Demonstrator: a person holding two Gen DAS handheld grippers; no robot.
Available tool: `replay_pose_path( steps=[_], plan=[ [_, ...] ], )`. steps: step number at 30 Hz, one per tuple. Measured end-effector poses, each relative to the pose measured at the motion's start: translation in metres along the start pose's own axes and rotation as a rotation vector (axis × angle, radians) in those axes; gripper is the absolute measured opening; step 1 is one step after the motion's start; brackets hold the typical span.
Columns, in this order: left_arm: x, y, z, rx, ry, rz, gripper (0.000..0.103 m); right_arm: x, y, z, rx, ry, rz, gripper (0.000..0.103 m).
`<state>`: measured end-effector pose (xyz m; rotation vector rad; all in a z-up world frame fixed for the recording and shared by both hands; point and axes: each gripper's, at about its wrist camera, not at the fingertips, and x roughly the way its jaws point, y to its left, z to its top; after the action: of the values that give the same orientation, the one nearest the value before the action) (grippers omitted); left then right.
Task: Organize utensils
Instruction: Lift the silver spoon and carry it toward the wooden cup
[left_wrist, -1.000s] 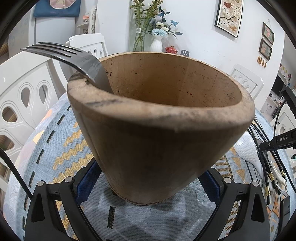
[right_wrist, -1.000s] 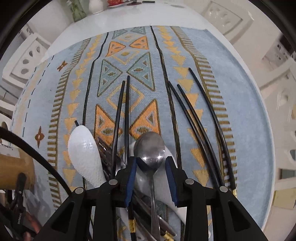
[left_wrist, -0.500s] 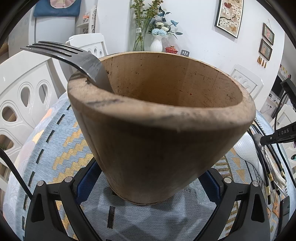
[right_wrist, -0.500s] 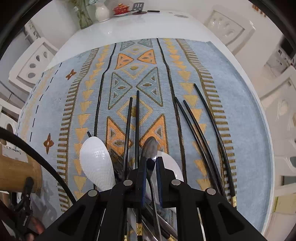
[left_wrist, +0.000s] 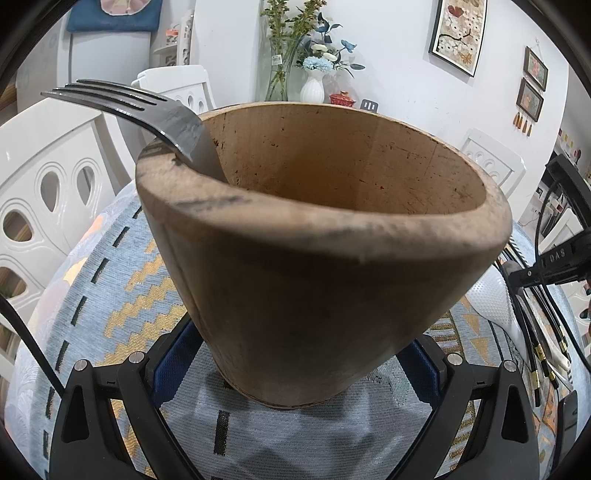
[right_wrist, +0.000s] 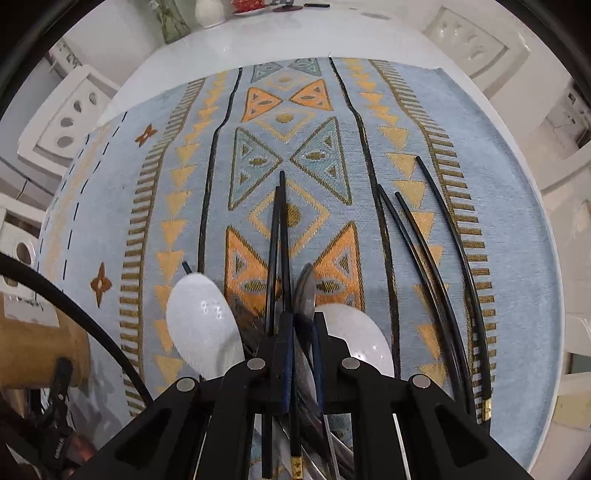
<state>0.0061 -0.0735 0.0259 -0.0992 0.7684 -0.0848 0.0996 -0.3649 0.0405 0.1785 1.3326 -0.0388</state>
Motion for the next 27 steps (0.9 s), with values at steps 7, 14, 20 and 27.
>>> replay_pose_path(
  steps=[7, 14, 20, 27],
  plan=[
    [0.0, 0.001, 0.0, 0.0, 0.0, -0.001, 0.098, 0.005, -0.007, 0.017, 0.028, 0.02, 0.045, 0.008],
    [0.001, 0.001, 0.0, -0.001, 0.001, -0.001, 0.098, -0.019, -0.005, 0.001, 0.027, -0.098, 0.096, 0.003],
    [0.001, 0.001, 0.0, -0.001, 0.001, -0.001, 0.098, -0.072, -0.019, -0.022, 0.099, -0.227, 0.149, 0.003],
    [0.002, 0.002, -0.001, -0.001, 0.002, -0.001, 0.098, -0.126, -0.031, -0.041, 0.184, -0.355, 0.29, 0.003]
  ],
)
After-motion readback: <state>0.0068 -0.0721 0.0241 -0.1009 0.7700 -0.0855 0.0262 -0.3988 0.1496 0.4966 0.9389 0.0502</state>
